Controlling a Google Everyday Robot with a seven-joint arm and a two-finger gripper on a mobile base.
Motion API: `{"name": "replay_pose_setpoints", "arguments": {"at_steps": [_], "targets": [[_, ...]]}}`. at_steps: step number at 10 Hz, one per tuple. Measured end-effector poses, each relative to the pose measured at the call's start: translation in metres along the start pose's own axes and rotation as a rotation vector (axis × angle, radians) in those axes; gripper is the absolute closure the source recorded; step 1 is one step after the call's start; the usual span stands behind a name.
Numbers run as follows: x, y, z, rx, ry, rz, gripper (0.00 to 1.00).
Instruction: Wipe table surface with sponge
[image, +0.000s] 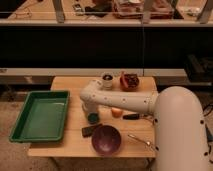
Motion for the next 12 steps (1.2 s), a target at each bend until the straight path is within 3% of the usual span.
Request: {"name": "replay_pose_setpoints", "arguments": {"at_steps": [3, 6, 10, 12], "targets": [[0.016, -0.033, 0.002, 0.034, 0.013, -0.085, 0.90], [0.046, -0.048, 0.010, 0.073, 0.012, -0.128, 0.90], [0.096, -0.036, 0.017, 0.052, 0.021, -0.108, 0.90], [0.105, -0.020, 0.019, 0.042, 0.019, -0.065, 0.90]]}}
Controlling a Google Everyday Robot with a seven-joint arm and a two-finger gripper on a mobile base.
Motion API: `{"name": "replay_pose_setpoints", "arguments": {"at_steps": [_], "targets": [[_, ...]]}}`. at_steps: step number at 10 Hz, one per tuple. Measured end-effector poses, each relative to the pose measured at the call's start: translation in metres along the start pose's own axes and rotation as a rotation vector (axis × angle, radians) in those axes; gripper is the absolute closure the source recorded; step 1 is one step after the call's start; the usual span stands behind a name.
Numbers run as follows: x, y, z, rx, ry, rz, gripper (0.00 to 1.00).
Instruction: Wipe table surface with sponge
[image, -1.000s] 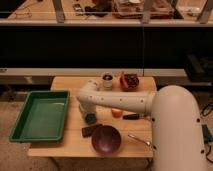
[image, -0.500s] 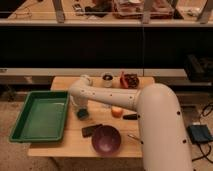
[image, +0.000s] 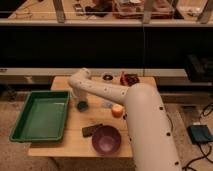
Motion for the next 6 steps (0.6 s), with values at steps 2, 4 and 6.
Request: {"name": "replay_pose_setpoints", "arguments": {"at_steps": [2, 4, 6], "targets": [[-0.001, 0.026, -0.002, -0.006, 0.002, 0.060, 0.90], [-0.009, 0.056, -0.009, -0.011, 0.015, 0.126, 0.90], [-0.023, 0.084, -0.020, -0.018, 0.028, 0.188, 0.90]]}}
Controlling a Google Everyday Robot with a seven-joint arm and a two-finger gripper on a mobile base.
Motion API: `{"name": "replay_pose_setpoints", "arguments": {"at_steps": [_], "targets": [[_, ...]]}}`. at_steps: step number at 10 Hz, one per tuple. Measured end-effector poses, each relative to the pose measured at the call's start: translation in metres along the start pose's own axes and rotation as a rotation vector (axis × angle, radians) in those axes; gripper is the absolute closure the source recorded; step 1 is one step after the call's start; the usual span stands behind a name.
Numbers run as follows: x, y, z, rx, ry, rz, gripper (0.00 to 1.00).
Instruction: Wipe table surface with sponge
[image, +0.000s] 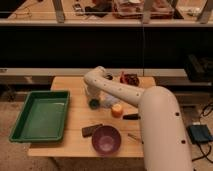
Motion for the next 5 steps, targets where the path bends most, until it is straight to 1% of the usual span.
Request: {"name": "replay_pose_setpoints", "arguments": {"at_steps": [1, 2, 4, 5], "targets": [[-0.007, 0.007, -0.004, -0.003, 0.000, 0.018, 0.90], [-0.017, 0.008, -0.007, -0.004, -0.003, 0.022, 0.90], [-0.045, -0.005, -0.010, -0.006, -0.020, 0.007, 0.90], [-0.065, -0.012, -0.011, -0.006, -0.034, -0.004, 0.90]]}}
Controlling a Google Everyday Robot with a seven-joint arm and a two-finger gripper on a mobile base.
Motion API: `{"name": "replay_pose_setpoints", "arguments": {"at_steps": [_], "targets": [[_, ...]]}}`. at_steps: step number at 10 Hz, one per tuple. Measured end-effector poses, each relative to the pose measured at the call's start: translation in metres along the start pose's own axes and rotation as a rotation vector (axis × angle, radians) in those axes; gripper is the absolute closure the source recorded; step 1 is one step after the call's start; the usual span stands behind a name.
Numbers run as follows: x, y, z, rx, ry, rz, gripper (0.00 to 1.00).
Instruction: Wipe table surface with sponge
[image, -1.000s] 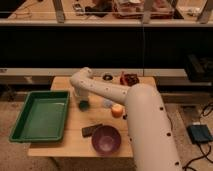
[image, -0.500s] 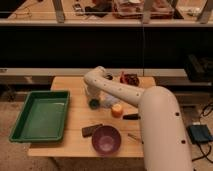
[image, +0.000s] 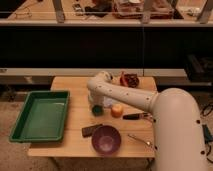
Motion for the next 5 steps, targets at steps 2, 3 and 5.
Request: {"name": "replay_pose_setpoints", "arguments": {"at_steps": [2, 3, 5], "targets": [[-0.026, -0.011, -0.001, 0.003, -0.014, -0.029, 0.90], [-0.034, -0.017, -0.002, 0.008, -0.016, -0.045, 0.90], [-0.035, -0.042, 0.003, 0.031, -0.018, -0.111, 0.90]]}}
